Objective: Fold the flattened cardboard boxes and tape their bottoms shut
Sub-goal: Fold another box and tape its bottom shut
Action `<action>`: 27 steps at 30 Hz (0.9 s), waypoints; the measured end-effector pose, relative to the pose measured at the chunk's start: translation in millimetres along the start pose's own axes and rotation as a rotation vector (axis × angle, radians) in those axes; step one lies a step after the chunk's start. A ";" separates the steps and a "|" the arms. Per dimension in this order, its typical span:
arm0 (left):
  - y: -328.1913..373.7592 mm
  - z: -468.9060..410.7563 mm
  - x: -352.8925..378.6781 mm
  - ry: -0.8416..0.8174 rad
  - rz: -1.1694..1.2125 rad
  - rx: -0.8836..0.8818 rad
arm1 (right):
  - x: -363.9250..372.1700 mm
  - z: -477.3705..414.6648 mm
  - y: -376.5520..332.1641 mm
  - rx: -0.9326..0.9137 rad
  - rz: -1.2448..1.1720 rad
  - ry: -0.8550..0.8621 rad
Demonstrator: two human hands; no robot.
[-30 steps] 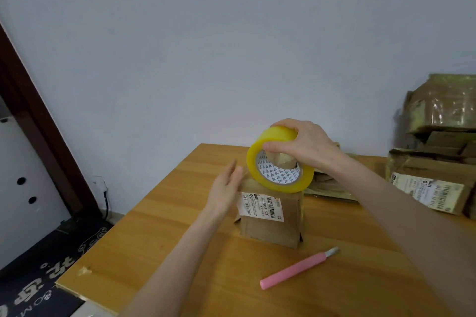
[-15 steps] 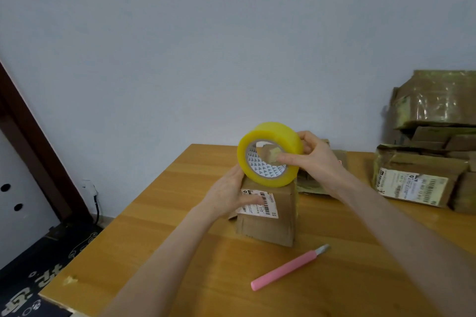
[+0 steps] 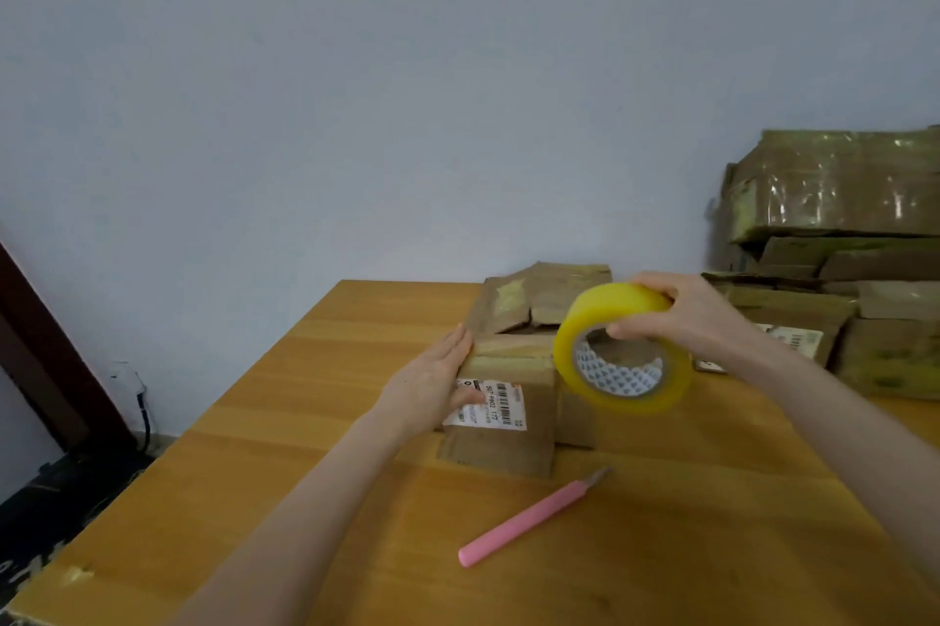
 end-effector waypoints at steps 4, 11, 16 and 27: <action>7.2 -6.3 0.1 -0.105 -0.253 0.011 | 12.5 -7.5 35.2 0.016 -0.004 -0.030; 58.5 -28.0 8.9 -0.064 -0.253 0.092 | 17.8 -20.1 59.2 0.022 -0.041 -0.087; 33.4 -12.4 4.2 0.090 -0.073 -0.089 | 25.6 -15.1 71.2 0.019 -0.080 -0.126; 49.8 -23.5 -20.5 0.221 -0.067 -0.112 | 28.1 -15.0 75.6 -0.005 -0.062 -0.071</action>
Point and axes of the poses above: each hand's wrist, its own z-axis away from the middle knuckle, its own x-axis out of the palm, y = z × x, the point moved 9 cm from there along -z, towards the middle knuckle, and after that the axes turned 15 degrees about x, right-handed, at the moved point
